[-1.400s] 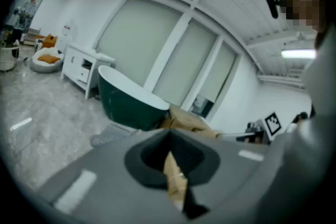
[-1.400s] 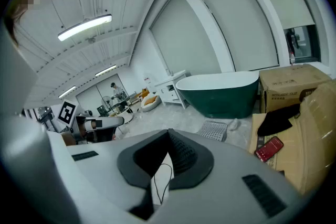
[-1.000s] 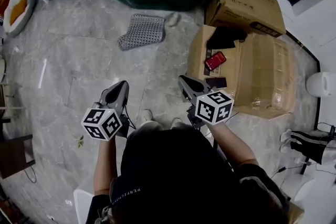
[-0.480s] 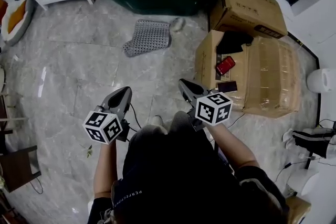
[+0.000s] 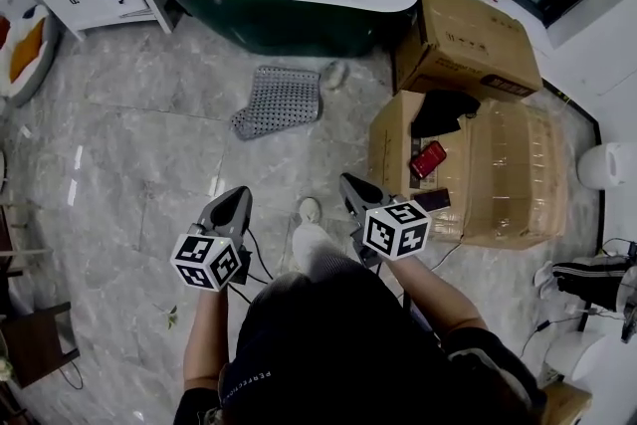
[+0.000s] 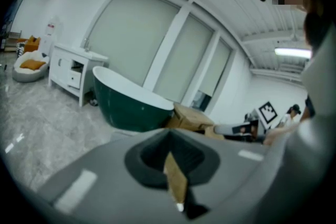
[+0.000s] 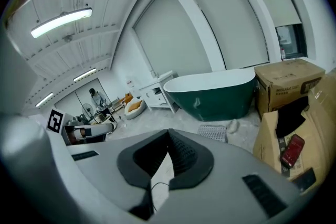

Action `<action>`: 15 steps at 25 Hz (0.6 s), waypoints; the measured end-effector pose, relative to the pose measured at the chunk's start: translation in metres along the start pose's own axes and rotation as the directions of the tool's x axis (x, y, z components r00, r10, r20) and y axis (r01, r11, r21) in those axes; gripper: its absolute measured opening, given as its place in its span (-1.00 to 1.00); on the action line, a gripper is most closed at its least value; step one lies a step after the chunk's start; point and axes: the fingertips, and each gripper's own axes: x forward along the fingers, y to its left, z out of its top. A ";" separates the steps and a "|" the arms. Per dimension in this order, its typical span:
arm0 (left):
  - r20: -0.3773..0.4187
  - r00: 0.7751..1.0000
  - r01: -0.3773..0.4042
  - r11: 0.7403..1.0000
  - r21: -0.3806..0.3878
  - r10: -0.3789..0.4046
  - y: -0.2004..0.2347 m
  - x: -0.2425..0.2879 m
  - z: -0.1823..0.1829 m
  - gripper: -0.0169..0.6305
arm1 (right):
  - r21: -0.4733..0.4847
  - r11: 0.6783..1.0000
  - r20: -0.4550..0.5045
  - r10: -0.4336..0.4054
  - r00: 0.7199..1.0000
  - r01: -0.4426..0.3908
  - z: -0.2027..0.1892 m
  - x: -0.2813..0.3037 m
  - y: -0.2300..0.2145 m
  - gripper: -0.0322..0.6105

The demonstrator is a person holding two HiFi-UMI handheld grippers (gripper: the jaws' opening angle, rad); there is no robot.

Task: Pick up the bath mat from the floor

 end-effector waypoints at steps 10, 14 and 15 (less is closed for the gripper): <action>-0.032 0.999 -0.018 1.000 0.022 0.018 0.039 0.072 0.059 -0.93 | -0.013 1.000 -0.023 0.015 1.000 -0.015 0.054 0.066 -0.040 -0.90; -0.051 0.998 -0.031 0.999 0.024 0.033 0.051 0.104 0.069 -0.93 | -0.010 1.000 -0.028 0.020 0.999 -0.020 0.069 0.085 -0.060 -0.90; -0.052 0.998 -0.037 0.999 0.028 0.038 0.053 0.111 0.072 -0.93 | -0.006 1.000 -0.025 0.022 0.999 -0.022 0.072 0.088 -0.065 -0.90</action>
